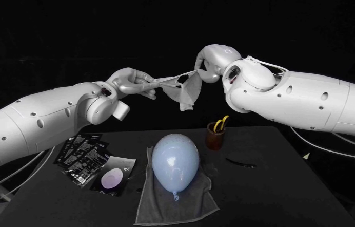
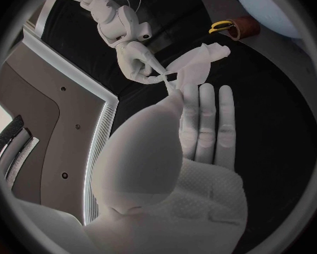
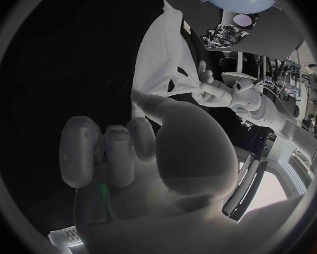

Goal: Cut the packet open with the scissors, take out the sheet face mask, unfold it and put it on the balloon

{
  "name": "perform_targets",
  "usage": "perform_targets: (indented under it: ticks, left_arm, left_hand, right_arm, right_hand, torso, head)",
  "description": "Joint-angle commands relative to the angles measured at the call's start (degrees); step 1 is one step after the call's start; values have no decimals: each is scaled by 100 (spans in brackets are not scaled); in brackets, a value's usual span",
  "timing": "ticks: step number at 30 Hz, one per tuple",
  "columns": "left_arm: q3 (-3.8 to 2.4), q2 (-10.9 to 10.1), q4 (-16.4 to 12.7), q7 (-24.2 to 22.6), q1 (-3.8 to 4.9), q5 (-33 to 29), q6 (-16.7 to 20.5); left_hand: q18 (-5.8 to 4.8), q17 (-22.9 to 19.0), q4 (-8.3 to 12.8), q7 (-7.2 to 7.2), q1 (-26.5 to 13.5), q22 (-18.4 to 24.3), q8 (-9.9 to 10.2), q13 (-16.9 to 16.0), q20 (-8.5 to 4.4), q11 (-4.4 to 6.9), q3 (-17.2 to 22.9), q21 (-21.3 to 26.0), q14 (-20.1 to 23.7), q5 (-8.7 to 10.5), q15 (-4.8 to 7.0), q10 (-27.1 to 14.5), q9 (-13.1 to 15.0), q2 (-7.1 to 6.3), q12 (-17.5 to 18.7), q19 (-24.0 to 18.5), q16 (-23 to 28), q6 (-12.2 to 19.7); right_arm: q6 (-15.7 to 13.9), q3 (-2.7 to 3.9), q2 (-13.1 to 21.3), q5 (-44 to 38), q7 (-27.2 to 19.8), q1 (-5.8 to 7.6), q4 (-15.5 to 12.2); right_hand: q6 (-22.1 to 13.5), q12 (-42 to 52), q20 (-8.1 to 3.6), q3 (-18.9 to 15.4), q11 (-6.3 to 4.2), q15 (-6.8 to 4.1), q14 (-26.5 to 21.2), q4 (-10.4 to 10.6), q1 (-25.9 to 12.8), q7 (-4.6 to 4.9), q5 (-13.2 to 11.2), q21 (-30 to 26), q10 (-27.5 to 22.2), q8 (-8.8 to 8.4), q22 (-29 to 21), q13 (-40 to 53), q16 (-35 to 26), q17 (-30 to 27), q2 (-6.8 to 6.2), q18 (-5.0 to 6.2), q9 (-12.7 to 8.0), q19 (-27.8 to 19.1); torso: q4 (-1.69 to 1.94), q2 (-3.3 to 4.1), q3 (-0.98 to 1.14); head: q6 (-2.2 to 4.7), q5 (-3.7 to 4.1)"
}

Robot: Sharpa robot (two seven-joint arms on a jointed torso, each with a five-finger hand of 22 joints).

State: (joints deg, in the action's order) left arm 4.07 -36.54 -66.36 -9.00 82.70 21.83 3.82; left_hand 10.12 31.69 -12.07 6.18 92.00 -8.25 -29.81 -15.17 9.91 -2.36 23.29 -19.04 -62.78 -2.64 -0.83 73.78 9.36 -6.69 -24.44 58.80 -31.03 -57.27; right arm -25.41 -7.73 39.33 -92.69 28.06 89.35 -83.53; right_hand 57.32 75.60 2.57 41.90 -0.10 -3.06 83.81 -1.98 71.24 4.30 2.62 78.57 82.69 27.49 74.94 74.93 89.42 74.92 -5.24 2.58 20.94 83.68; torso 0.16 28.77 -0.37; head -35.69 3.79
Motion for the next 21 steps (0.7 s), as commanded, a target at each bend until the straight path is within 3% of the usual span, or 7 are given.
perform_targets:
  ticks: [1,5,8,10,12,18,21]
  left_arm:
    - [-1,-8,44,155,123,815,-89]
    - [1,23,115,179,271,1376,-31]
    - [2,63,178,175,354,1768,40]
    - [3,89,213,158,395,2080,86]
    - [3,132,277,121,441,2574,137]
    - [-1,258,455,30,583,3397,321]
    - [-49,255,425,4,647,3565,387]
  left_hand:
    - [-14,10,147,22,-204,-91,27,-93,-9,5,424,-131,52,-29,12,-81,452,-135,-122,-75,-86,-73]
    - [-29,-8,629,14,-756,-375,49,-262,-45,15,1218,-545,74,-22,31,-178,529,-373,-364,-290,-255,-156]
    - [-30,-25,862,10,-998,-523,50,-325,-52,23,1468,-758,83,-25,39,-210,576,-405,-460,-415,-334,-173]
    - [-26,-28,916,9,-1043,-560,48,-340,-55,27,1528,-814,83,-20,43,-211,589,-401,-486,-442,-354,-182]
    - [-31,-50,1120,4,-1243,-720,59,-388,-57,17,1722,-1043,101,-36,47,-246,632,-400,-566,-586,-430,-197]
    - [-23,-60,1179,-2,-1326,-786,54,-410,-55,31,1783,-1141,93,-25,55,-243,658,-391,-607,-635,-470,-210]
    - [-21,-65,1212,-3,-1347,-816,55,-418,-55,32,1816,-1185,95,-24,59,-247,667,-392,-621,-658,-485,-214]
  right_arm:
    - [-85,-13,64,513,-159,-33,-43]
    - [-32,-36,129,666,-242,-110,-105]
    - [-34,-48,169,722,-318,-165,-147]
    - [-45,-53,187,736,-363,-187,-172]
    - [-72,-57,200,692,-406,-205,-198]
    - [-187,-61,203,533,-534,-226,-244]
    - [-302,-58,200,437,-610,-230,-287]
  right_hand:
    - [74,5,10,40,7,-39,599,-5,38,14,16,-23,47,21,1206,235,18,1422,16,-30,207,255]
    - [74,-5,10,42,6,-40,598,-4,38,14,17,-36,42,21,1203,226,15,1415,17,-28,207,251]
    - [74,-5,10,42,6,-40,598,-4,38,14,17,-36,42,21,1203,226,15,1415,17,-28,207,251]
    - [73,-11,9,45,6,-41,597,-4,38,14,17,-54,40,21,1198,222,14,1412,18,-24,207,245]
    - [73,-11,9,45,6,-41,597,-4,38,14,17,-54,40,21,1198,222,14,1412,18,-24,207,245]
    - [71,-16,9,51,6,-41,599,-4,39,14,17,-54,38,20,1198,218,16,1418,18,-24,207,245]
    - [71,-25,8,53,5,-42,598,-5,39,14,17,-60,34,20,1197,210,16,1417,17,-23,207,243]
  torso:
    - [7,-7,13]
    - [8,-12,20]
    - [8,-11,27]
    - [6,-4,23]
    - [2,1,19]
    - [3,-8,22]
    - [2,6,22]
  head:
    - [1,-33]
    - [-5,-56]
    - [-10,-63]
    - [-5,-58]
    - [4,-55]
    - [25,-86]
    - [36,-85]
